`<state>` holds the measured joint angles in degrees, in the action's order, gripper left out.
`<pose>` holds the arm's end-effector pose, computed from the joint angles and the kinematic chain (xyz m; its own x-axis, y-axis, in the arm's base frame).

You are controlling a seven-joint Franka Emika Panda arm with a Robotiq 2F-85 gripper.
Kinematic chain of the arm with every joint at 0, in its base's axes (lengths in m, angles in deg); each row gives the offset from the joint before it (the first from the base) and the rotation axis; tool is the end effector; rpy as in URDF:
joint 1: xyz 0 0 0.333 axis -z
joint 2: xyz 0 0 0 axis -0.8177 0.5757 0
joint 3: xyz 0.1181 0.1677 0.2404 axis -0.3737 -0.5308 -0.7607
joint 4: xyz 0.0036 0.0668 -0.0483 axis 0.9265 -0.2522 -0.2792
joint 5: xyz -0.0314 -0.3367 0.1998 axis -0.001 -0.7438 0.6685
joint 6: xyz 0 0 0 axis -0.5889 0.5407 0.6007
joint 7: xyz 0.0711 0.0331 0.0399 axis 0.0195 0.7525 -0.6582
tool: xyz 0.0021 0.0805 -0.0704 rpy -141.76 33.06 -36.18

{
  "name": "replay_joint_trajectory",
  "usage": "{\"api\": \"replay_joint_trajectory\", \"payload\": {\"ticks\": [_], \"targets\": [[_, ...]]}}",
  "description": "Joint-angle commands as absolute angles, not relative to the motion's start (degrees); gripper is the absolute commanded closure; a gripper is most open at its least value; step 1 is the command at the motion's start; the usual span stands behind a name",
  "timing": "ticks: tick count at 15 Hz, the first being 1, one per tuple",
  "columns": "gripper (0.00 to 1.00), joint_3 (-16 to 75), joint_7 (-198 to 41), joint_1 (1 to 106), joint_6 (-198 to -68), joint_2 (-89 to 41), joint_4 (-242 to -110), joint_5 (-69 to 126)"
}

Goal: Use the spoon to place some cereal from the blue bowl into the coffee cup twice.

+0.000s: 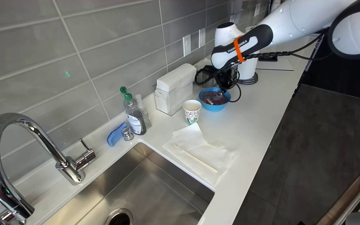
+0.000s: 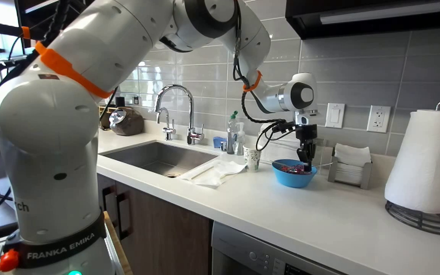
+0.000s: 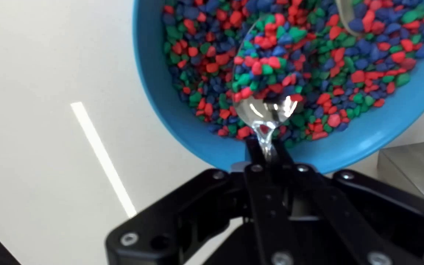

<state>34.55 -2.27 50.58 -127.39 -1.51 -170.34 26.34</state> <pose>0.7151 -0.0440 0.2718 0.1593 -0.9704 0.1814 -0.9860 -0.1657 -0.0206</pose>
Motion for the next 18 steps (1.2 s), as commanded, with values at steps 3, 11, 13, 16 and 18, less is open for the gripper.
{"api": "replay_joint_trajectory", "payload": {"ticks": [3,11,13,16,18], "targets": [[0.98,32.46,-5.32,52.38,-123.40,-3.02,-168.87,30.84],[0.98,30.39,-8.53,52.53,-123.39,-7.01,-170.73,35.15],[0.98,29.96,-8.34,52.10,-122.43,-8.15,-170.96,35.77],[0.98,29.36,-7.58,51.20,-121.17,-9.77,-171.68,35.56],[0.98,28.81,-7.80,50.65,-120.22,-10.80,-172.32,35.40]]}}
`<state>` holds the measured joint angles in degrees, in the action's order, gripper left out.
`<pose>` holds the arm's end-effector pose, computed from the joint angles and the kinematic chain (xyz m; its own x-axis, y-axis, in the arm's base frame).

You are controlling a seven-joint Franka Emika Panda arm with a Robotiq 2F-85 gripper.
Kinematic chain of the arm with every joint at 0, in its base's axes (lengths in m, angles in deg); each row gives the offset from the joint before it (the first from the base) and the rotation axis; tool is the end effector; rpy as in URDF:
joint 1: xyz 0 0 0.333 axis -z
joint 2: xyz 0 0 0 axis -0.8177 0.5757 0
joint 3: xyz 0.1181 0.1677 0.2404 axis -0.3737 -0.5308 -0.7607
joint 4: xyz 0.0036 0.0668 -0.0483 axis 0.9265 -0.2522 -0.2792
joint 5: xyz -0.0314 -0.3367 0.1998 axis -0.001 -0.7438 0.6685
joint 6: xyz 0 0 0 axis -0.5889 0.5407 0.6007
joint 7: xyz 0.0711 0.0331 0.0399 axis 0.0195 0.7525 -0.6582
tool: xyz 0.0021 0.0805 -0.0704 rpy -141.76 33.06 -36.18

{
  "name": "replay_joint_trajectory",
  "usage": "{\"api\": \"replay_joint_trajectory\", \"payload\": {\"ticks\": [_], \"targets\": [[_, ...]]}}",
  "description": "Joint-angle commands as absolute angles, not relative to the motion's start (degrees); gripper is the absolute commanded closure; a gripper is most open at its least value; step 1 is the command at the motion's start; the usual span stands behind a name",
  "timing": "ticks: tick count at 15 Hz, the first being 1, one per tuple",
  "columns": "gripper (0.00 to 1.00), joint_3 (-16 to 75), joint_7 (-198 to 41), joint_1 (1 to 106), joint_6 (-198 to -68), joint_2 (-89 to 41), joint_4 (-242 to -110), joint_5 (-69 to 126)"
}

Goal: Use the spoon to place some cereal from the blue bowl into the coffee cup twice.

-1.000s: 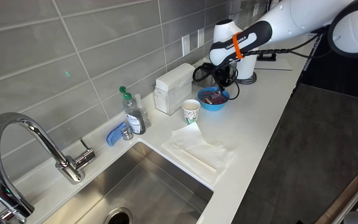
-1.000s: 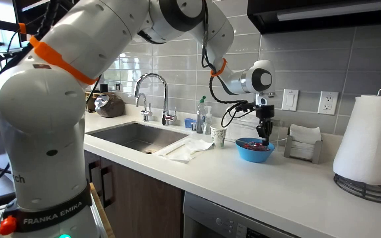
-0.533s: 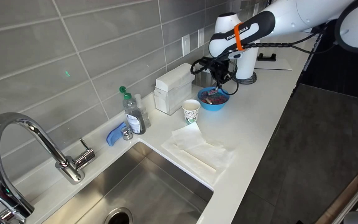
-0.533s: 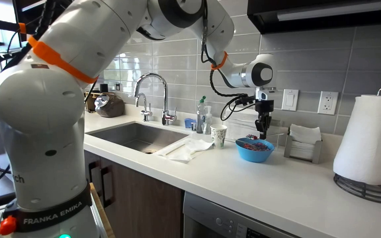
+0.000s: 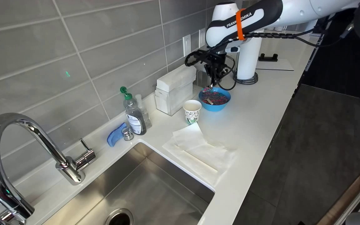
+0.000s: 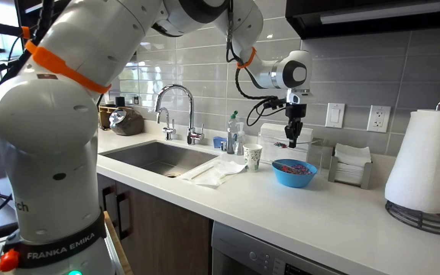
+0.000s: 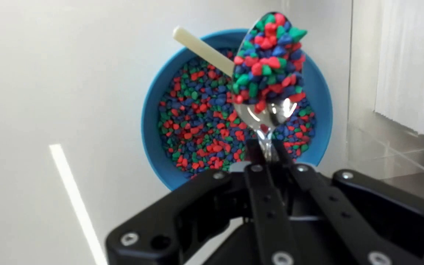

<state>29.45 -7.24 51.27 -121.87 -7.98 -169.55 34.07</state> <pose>0.7125 0.0049 0.3454 0.2222 -0.9747 0.0222 -0.9715 -0.2233 -0.0792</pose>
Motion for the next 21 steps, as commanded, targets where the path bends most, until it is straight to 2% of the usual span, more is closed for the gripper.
{"api": "replay_joint_trajectory", "payload": {"ticks": [1,21], "targets": [[0.98,28.64,-7.58,50.27,-120.07,-11.15,-172.60,35.20],[0.98,27.67,-0.70,41.37,-120.04,-13.95,-177.57,28.43]]}}
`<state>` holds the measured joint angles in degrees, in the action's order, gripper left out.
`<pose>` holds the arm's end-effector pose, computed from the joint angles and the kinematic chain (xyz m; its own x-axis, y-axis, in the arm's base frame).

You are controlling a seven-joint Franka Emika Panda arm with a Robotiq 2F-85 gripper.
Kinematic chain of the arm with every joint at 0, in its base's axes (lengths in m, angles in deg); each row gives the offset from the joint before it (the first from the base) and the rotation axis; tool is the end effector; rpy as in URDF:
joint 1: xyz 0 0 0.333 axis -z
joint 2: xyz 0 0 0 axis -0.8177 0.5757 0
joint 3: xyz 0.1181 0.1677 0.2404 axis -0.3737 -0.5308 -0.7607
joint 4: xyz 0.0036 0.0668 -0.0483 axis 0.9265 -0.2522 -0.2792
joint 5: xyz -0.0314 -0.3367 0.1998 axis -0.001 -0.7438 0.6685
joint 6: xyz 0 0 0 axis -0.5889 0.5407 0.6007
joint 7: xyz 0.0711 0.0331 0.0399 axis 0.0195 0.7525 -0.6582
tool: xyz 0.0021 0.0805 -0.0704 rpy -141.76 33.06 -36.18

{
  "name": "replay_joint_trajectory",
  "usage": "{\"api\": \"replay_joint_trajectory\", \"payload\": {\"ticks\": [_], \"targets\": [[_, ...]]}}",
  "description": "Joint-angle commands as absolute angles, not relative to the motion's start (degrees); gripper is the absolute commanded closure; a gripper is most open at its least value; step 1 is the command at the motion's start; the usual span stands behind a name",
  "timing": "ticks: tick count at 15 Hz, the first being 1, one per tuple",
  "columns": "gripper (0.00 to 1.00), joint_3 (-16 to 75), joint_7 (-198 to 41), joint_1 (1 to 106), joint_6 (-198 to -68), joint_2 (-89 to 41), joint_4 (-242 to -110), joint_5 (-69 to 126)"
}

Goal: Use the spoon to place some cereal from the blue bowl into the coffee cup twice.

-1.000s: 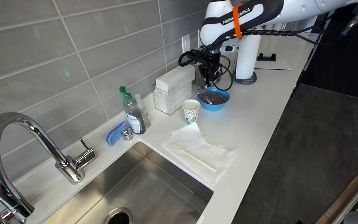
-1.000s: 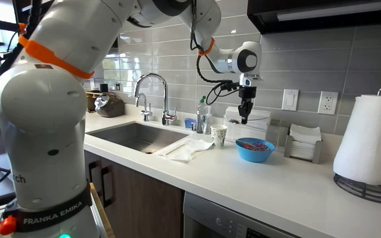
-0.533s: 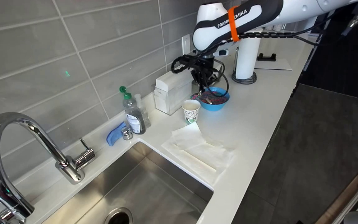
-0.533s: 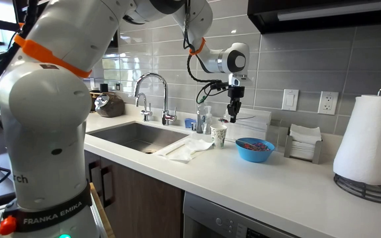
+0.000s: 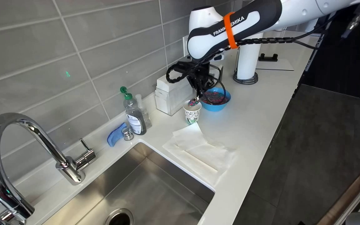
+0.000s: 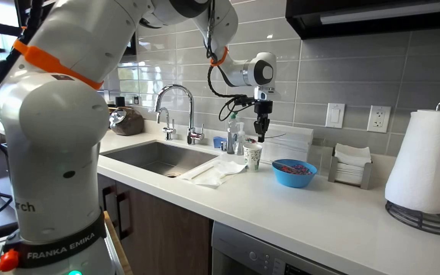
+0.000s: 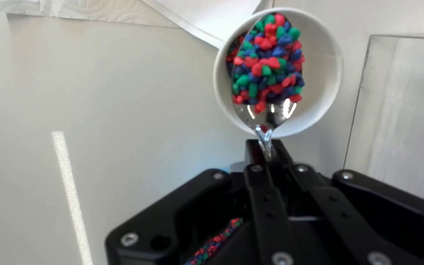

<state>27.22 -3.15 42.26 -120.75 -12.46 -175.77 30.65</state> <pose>0.6732 0.1307 0.3468 0.3628 -0.9312 0.0367 -0.9312 -0.3638 -0.0250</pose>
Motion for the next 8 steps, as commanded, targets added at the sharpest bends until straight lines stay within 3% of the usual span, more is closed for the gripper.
{"api": "replay_joint_trajectory", "payload": {"ticks": [1,8], "targets": [[0.98,27.79,-0.11,41.24,-119.76,-13.80,-177.39,27.73],[0.98,28.12,3.32,39.93,-118.13,-13.50,-176.84,21.63]]}}
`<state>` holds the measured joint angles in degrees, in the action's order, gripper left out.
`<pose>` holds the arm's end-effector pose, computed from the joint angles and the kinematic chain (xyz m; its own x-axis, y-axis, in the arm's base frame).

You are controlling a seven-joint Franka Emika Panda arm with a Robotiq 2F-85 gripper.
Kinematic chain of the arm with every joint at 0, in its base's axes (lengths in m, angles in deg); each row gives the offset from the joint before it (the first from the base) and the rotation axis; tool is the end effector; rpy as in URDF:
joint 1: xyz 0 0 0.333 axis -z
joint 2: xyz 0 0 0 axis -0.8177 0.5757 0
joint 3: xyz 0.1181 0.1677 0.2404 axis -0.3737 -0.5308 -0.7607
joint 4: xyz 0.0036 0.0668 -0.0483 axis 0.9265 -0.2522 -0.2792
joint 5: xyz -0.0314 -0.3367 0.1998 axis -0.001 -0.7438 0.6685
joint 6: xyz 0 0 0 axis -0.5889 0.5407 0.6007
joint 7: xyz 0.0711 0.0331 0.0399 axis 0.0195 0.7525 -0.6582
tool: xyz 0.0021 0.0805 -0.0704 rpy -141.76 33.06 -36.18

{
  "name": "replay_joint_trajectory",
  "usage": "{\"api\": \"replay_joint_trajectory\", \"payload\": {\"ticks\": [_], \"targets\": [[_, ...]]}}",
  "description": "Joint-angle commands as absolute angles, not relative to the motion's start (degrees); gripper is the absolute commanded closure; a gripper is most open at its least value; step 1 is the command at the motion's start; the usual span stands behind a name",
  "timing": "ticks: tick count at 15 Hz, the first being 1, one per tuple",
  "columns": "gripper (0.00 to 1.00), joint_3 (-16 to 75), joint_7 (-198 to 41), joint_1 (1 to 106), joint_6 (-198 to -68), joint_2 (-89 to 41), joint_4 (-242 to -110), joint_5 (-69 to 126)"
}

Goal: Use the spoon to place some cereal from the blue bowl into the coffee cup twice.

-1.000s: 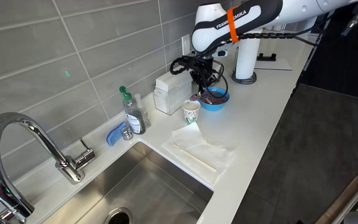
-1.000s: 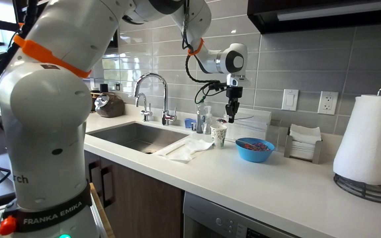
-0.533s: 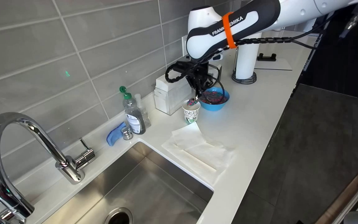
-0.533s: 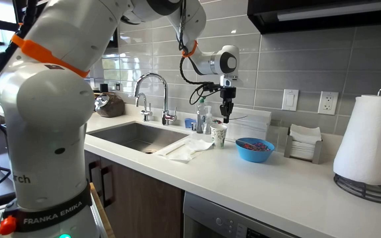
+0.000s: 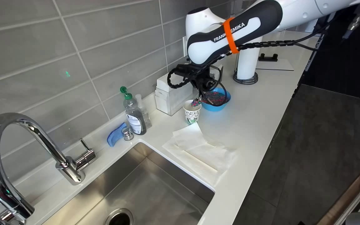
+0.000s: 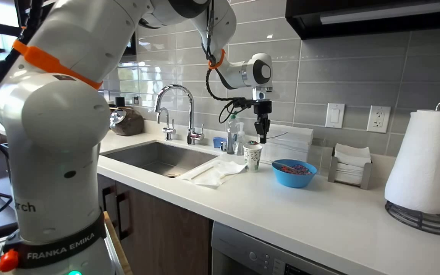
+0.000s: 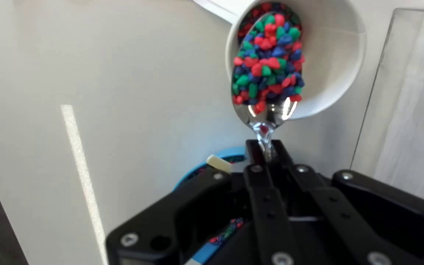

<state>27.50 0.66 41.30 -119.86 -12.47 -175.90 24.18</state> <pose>0.6707 0.1336 0.3449 0.3639 -0.9221 0.1313 -0.9304 -0.3665 0.0050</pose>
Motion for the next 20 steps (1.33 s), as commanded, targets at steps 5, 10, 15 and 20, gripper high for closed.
{"api": "replay_joint_trajectory", "payload": {"ticks": [5,10,15,20], "targets": [[0.98,28.30,5.92,38.25,-117.97,-13.28,-176.60,17.22],[0.98,28.58,9.82,36.45,-117.26,-12.93,-176.31,12.00],[0.98,28.19,13.33,35.01,-117.06,-12.93,-176.47,7.35],[0.98,28.35,16.44,33.73,-117.10,-12.14,-176.05,3.06]]}}
